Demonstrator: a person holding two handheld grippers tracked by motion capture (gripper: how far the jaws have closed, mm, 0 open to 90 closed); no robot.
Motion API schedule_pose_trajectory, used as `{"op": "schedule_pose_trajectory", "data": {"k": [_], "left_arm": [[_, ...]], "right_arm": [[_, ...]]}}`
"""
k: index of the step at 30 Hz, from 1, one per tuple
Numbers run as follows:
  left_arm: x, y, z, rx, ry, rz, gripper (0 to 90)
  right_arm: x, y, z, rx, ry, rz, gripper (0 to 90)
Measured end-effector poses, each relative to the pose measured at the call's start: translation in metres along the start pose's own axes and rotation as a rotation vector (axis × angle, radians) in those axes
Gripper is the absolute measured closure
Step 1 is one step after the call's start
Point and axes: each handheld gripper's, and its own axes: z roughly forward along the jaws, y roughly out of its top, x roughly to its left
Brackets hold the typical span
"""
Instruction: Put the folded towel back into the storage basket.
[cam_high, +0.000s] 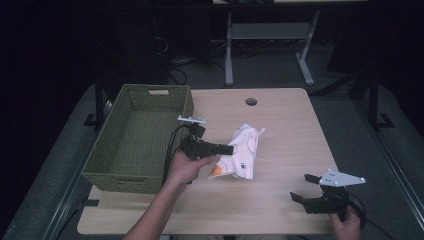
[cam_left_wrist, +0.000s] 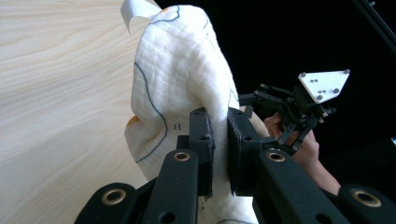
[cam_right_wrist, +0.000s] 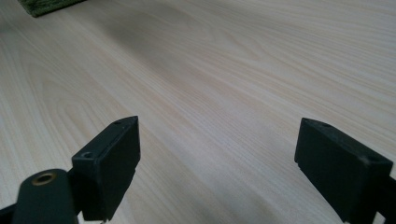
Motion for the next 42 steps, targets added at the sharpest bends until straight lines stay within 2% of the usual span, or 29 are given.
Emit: {"op": "schedule_pose_trajectory", "data": {"k": [4, 10, 15, 22, 33, 42], "left_arm": [[-0.001, 0.003, -0.008, 0.000, 0.008, 0.000, 82.9], [-0.004, 0.008, -0.024, -0.017, -0.002, 0.003, 82.9], [-0.001, 0.010, -0.042, -0.032, -0.001, -0.007, 82.9], [0.002, 0.010, -0.054, -0.036, -0.006, -0.009, 82.9], [0.005, 0.013, -0.077, -0.027, 0.010, -0.008, 82.9], [0.004, 0.018, -0.102, -0.063, 0.018, -0.006, 82.9]], "right_arm": [[-0.002, -0.001, 0.001, 0.009, -0.002, 0.001, 13.7], [-0.002, -0.001, 0.001, 0.008, -0.005, 0.004, 13.7], [-0.003, -0.002, 0.003, 0.021, -0.008, 0.010, 13.7], [-0.003, -0.001, 0.002, 0.014, -0.009, 0.009, 13.7], [-0.004, -0.002, 0.005, 0.028, -0.006, 0.012, 13.7], [-0.005, -0.003, 0.006, 0.037, -0.014, 0.009, 13.7]]}}
